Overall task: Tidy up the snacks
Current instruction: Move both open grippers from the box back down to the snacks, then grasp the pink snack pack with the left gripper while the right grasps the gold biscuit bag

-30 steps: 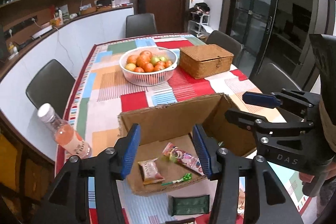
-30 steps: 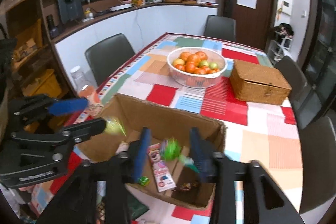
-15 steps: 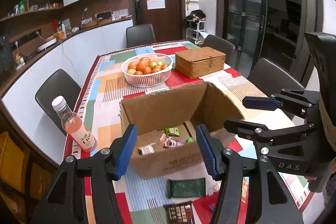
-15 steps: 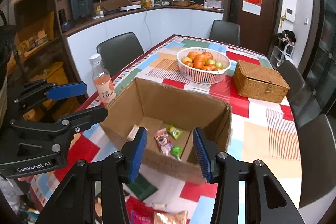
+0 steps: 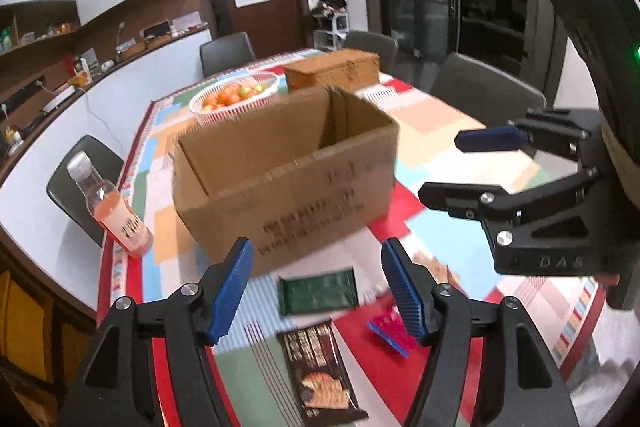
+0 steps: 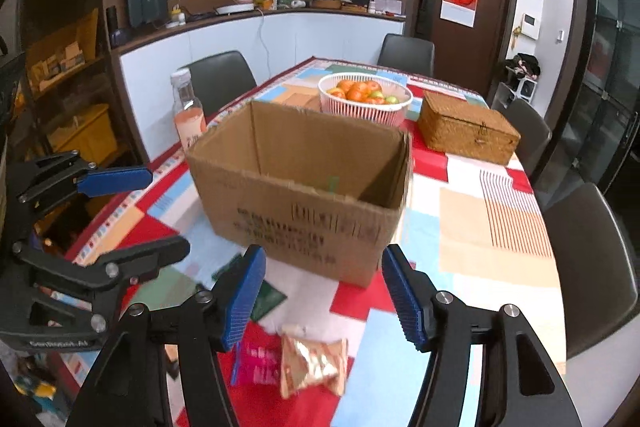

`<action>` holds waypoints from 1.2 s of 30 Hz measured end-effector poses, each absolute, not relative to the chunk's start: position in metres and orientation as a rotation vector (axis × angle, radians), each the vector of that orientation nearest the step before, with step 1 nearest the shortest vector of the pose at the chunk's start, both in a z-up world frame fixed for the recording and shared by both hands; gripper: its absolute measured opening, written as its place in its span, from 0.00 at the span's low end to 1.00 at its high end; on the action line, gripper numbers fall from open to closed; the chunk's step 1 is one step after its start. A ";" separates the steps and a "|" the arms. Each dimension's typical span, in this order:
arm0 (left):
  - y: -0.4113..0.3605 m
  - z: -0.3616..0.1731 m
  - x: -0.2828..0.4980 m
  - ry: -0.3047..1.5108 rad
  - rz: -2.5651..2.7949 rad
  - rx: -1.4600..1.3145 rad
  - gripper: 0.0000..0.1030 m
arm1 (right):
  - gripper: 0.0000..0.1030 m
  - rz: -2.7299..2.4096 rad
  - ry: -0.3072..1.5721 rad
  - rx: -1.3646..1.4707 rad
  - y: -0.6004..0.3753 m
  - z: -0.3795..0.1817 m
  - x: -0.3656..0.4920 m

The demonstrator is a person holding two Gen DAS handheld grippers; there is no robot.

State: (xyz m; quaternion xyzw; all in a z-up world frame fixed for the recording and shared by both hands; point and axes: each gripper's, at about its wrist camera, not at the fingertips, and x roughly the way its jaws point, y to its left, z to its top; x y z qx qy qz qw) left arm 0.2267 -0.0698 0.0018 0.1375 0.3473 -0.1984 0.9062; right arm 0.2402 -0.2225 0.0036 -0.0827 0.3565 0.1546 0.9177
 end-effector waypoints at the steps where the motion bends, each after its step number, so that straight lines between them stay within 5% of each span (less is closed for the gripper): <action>1: -0.071 -0.004 0.224 0.734 -0.423 0.287 0.65 | 0.60 0.319 0.742 -0.175 -0.222 0.000 0.237; 36: -0.137 -0.115 0.241 0.971 -0.715 0.532 0.74 | 0.60 0.308 1.111 -0.052 -0.250 -0.127 0.257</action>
